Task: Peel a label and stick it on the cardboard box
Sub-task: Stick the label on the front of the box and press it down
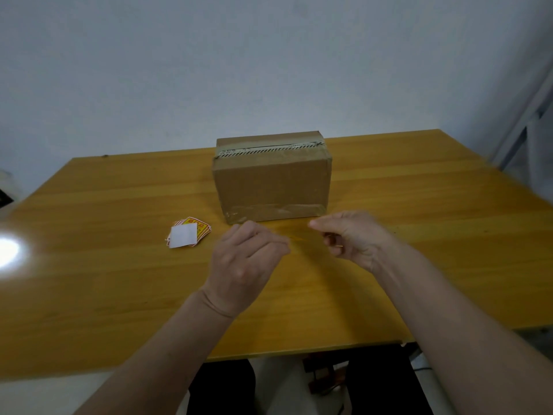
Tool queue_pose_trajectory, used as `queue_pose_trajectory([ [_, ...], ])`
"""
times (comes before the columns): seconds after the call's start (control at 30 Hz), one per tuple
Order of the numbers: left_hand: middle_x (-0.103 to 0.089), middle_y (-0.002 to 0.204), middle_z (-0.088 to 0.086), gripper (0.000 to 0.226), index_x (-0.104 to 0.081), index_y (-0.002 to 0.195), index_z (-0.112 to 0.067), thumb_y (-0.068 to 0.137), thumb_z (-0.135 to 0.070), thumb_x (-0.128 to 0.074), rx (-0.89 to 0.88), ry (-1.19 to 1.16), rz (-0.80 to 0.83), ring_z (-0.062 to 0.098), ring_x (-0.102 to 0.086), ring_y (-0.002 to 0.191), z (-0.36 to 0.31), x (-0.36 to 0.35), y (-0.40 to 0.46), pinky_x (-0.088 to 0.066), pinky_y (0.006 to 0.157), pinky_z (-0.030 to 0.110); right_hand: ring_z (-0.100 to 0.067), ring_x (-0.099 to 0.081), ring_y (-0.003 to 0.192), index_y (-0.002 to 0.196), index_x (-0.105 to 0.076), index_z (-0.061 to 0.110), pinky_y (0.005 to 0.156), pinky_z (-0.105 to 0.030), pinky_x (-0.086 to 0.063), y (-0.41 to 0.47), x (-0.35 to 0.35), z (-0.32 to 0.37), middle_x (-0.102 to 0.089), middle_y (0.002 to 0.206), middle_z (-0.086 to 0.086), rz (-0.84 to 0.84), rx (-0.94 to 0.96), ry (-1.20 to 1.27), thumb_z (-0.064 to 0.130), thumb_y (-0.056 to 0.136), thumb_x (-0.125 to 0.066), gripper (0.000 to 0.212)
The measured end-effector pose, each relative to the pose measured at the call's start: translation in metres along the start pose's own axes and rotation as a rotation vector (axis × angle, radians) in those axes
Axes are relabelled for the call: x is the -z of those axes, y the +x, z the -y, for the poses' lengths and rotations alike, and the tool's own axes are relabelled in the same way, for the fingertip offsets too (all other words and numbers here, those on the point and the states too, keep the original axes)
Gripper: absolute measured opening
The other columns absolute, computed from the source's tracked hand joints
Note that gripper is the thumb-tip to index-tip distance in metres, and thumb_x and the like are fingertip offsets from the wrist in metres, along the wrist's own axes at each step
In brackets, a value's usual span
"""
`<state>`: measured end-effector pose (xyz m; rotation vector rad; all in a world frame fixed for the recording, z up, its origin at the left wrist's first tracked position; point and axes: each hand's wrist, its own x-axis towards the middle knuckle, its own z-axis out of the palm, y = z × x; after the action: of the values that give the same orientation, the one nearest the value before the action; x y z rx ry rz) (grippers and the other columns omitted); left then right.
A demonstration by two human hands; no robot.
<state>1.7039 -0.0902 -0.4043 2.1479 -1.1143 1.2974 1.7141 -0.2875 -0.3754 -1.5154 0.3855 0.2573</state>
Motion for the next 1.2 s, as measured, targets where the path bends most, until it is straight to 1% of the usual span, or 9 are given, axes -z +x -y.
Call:
queue_pose_trajectory([
  [0.13,-0.073,0.071,-0.003,0.016,-0.064,0.072,-0.017,0.082,-0.007,-0.070,0.151,0.085,-0.063,0.023,-0.060,0.060,0.006,0.003,0.002,-0.046,0.053,0.037,-0.010,-0.039,0.048,0.065,-0.061,0.012,0.034,-0.018,-0.025,-0.004,-0.005,-0.001,-0.047,0.057,0.000,0.001,-0.018,-0.056,0.017,0.075,-0.076,0.020],
  [0.3,-0.069,0.065,-0.003,0.022,-0.066,0.061,-0.015,0.080,-0.007,-0.070,0.183,0.212,-0.062,0.022,-0.056,0.057,-0.004,0.000,0.003,-0.040,0.055,0.035,-0.006,-0.036,0.040,0.068,-0.070,0.006,0.029,-0.015,-0.021,-0.009,-0.024,0.001,-0.047,0.052,0.003,0.043,-0.052,0.010,0.029,0.070,-0.079,0.025],
  [0.57,-0.068,0.066,-0.003,0.020,-0.066,0.063,-0.016,0.081,-0.008,-0.071,0.175,0.244,-0.047,0.021,-0.056,0.057,-0.016,-0.003,0.001,-0.037,0.067,0.032,-0.008,-0.032,0.042,0.065,-0.053,0.011,0.030,-0.013,-0.021,-0.002,-0.038,-0.001,-0.041,0.057,-0.002,-0.064,-0.024,0.071,0.010,0.069,-0.080,0.027],
  [0.7,-0.068,0.071,-0.002,0.014,-0.067,0.069,-0.016,0.083,-0.011,-0.070,0.158,0.188,-0.001,0.019,-0.054,0.067,-0.018,-0.006,-0.006,-0.038,0.065,0.032,-0.010,-0.036,0.047,0.062,-0.061,0.012,0.032,-0.017,-0.026,-0.004,-0.039,-0.001,-0.044,0.055,0.000,-0.089,0.110,-0.020,0.011,0.073,-0.078,0.020],
  [0.8,-0.069,0.075,-0.001,0.010,-0.069,0.074,-0.015,0.084,-0.015,-0.068,0.157,0.074,0.074,0.017,-0.052,0.073,-0.016,-0.006,-0.017,-0.039,0.063,0.031,-0.010,-0.048,0.058,0.058,-0.060,0.020,0.052,-0.023,-0.037,0.002,-0.032,0.001,-0.056,0.063,0.002,-0.193,0.328,-0.263,0.015,0.078,-0.074,0.025],
  [0.87,-0.070,0.078,-0.002,0.003,-0.069,0.078,-0.018,0.079,-0.018,-0.072,0.401,0.041,0.111,0.014,-0.053,0.075,-0.012,-0.004,-0.014,-0.043,0.069,0.031,-0.010,-0.049,0.065,0.060,-0.057,0.023,0.061,-0.027,-0.039,0.006,-0.023,0.002,-0.058,0.070,0.003,-0.181,0.438,-0.429,0.015,0.083,-0.069,0.027],
  [0.97,-0.070,0.090,-0.008,0.022,-0.071,0.094,-0.022,0.073,-0.022,-0.078,0.984,-0.116,0.126,0.010,-0.056,0.083,0.005,-0.002,0.006,-0.047,0.091,0.040,-0.008,-0.045,0.067,0.071,-0.056,0.022,0.059,-0.024,-0.035,0.014,-0.013,0.005,-0.051,0.076,0.004,-0.084,0.500,-0.655,0.016,0.089,-0.062,0.019],
  [1.03,-0.069,0.105,-0.007,0.036,-0.066,0.111,-0.024,0.076,-0.027,-0.076,1.094,-0.179,0.194,0.011,-0.057,0.096,0.018,-0.006,0.020,-0.045,0.097,0.036,-0.012,-0.047,0.076,0.072,-0.054,0.027,0.065,-0.023,-0.037,0.021,-0.009,0.007,-0.048,0.086,0.001,-0.089,0.550,-0.731,0.017,0.089,-0.060,0.021],
  [1.2,-0.048,0.138,-0.001,0.065,-0.047,0.133,-0.023,0.075,-0.021,-0.076,0.712,0.163,0.231,0.021,-0.037,0.128,0.041,-0.019,0.044,-0.032,0.105,0.035,-0.013,-0.045,0.081,0.086,-0.057,0.020,0.071,-0.026,-0.040,0.039,-0.009,0.016,-0.042,0.090,0.003,-0.210,0.681,-0.789,0.019,0.092,-0.056,0.006],
])
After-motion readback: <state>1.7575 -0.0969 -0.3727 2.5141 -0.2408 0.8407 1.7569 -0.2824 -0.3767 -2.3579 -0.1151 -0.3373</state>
